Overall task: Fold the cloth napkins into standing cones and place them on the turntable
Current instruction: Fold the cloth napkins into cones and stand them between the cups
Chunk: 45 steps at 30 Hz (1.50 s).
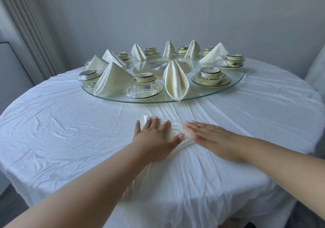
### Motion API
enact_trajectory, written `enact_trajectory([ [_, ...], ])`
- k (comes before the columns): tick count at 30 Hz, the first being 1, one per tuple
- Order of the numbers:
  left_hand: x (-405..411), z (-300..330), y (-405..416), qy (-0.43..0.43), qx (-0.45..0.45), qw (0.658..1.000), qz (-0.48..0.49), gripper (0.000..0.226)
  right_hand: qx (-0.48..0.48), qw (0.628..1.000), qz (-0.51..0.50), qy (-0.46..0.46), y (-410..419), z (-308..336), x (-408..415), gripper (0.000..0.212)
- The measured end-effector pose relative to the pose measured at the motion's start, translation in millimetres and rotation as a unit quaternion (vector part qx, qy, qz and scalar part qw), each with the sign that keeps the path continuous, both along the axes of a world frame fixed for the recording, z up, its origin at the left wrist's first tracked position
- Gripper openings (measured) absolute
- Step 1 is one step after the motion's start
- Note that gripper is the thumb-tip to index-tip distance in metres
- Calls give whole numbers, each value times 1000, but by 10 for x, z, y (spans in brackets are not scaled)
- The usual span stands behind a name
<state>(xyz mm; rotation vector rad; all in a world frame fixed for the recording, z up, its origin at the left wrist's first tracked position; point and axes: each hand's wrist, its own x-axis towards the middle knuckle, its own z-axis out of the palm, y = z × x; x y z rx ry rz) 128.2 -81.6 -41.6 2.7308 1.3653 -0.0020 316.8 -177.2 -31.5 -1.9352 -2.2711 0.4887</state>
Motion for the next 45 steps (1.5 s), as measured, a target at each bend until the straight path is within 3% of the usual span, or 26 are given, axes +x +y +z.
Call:
enact_trajectory([
  [3, -90, 6, 162, 6, 18, 1000, -20, 74, -11, 998, 0, -60, -20, 11, 39, 89],
  [7, -176, 17, 295, -18, 1, 999, -38, 87, 2, 995, 9, -100, -31, -38, 49, 105],
  [9, -199, 53, 292, -88, 51, 995, -19, 84, 18, 993, 11, -114, -33, -86, 60, 105],
  [11, -240, 96, 345, -232, 81, 964, 99, 63, 32, 993, 11, -115, -41, -111, 61, 102],
  [13, -241, 141, 437, -348, -9, 912, 215, 58, 43, 991, 14, -126, -58, -112, 47, 98],
  [15, -184, 137, 517, -394, -92, 883, 239, 64, 47, 990, 15, -136, -62, -100, 36, 93],
  [21, -8, 87, 579, -485, -159, 823, 248, 62, 62, 986, 8, -153, -111, -74, 10, 95],
  [31, 26, 93, 453, -361, -20, 903, 233, 60, 59, 983, 17, -175, -107, -68, 1, 101],
  [33, 24, 149, 348, -370, 90, 909, 172, 46, 54, 984, 15, -167, -110, -70, -1, 102],
  [35, 63, 187, 241, -316, 160, 934, 38, 36, 53, 985, 15, -163, -104, -69, -7, 103],
  [37, 104, 135, 144, -179, 88, 978, -62, 45, 46, 987, 15, -153, -98, -61, -8, 106],
  [39, 99, 27, 140, -39, 1, 997, -64, 54, 32, 990, 14, -133, -94, -46, 8, 107],
  [45, 83, -30, 223, 16, -3, 998, -58, 60, -10, 989, -23, -145, -159, -12, 122, 115],
])
